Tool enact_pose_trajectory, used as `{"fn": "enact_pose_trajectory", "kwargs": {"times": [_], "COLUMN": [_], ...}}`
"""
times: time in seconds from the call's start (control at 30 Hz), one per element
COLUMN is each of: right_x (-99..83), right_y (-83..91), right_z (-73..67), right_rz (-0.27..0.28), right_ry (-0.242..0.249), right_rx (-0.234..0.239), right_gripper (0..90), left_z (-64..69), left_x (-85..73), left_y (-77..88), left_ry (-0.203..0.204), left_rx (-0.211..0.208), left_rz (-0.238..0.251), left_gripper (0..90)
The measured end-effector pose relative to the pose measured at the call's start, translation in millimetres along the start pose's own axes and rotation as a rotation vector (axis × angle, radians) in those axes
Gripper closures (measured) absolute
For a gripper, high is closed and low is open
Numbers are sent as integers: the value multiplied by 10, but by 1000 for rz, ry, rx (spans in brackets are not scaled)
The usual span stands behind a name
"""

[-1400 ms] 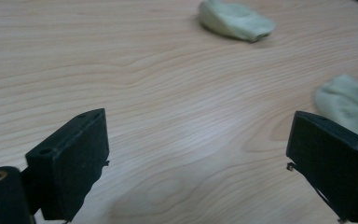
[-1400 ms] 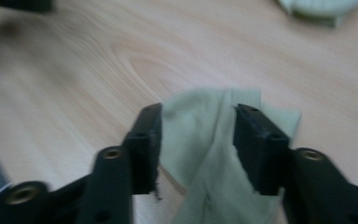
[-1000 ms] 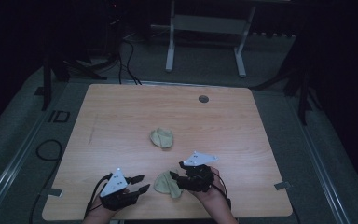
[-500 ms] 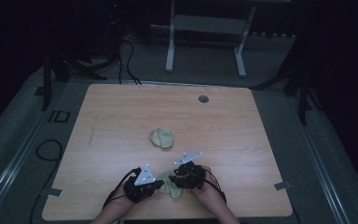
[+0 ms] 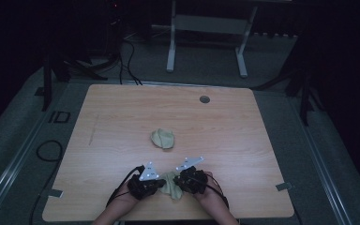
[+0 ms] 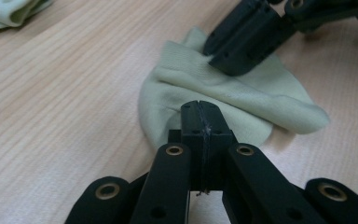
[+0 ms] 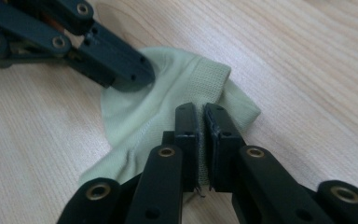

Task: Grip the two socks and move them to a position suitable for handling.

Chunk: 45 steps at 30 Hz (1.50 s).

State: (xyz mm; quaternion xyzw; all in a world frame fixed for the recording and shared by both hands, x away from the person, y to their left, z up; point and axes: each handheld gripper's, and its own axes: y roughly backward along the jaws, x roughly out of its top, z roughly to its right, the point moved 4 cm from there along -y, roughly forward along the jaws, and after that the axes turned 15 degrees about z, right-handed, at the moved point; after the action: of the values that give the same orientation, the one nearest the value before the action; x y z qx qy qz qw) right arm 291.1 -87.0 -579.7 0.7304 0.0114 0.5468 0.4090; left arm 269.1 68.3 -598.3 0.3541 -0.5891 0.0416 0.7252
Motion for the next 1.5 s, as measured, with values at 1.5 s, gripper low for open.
{"fn": "enact_pose_trajectory", "kwargs": {"times": [1.5], "right_x": [-509], "right_y": [834], "right_z": [570], "right_rz": [59], "right_ry": [-115], "right_rx": [-185], "right_gripper": [883], "left_z": [62], "left_x": [106], "left_y": [-212], "left_ry": [-26], "left_rx": [-65], "left_rz": [7], "left_gripper": [891]}}
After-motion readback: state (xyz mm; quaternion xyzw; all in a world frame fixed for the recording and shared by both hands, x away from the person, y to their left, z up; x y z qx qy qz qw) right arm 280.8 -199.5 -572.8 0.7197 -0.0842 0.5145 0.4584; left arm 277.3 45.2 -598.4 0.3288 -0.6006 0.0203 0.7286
